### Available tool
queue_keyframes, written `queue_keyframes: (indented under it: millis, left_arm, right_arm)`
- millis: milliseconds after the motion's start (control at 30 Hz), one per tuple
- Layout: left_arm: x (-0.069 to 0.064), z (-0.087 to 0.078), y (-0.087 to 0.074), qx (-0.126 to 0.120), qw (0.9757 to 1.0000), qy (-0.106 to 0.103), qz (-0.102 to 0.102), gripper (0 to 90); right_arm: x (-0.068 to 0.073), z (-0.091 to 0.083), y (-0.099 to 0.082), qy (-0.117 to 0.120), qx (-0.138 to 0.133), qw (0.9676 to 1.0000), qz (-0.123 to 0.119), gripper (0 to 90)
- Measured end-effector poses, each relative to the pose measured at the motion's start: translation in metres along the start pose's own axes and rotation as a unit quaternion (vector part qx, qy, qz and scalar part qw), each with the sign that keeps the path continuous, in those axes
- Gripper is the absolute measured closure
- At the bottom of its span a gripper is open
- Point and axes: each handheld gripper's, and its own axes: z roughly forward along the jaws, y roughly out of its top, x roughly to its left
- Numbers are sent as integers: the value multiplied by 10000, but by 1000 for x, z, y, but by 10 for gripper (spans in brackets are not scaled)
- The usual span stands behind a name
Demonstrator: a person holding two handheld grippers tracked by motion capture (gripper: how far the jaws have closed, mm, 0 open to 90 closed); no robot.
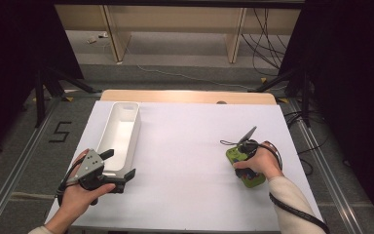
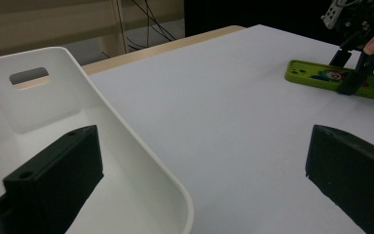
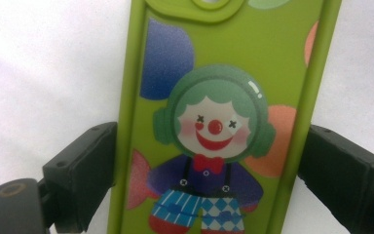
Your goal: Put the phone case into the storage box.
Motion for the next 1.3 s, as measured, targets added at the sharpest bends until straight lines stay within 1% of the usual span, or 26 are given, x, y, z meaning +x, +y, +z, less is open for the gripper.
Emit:
queue_keyframes:
  millis: [433,467,633,1300]
  left_arm:
    - [0,0,0,-2,10000,0,2,0]
    - [0,0,0,-5,10000,-3,0,0]
    - [0,0,0,0,10000,-6,0,0]
    - [0,0,0,1,10000,-4,-1,0]
  right_arm:
    - [0,0,0,-2,0,10000,12,125]
    - [0,0,0,-20,-17,10000,-15,128]
    - [1,0,0,-6,-7,10000,23,131]
    - [1,-1,0,-40,5,10000,37,143]
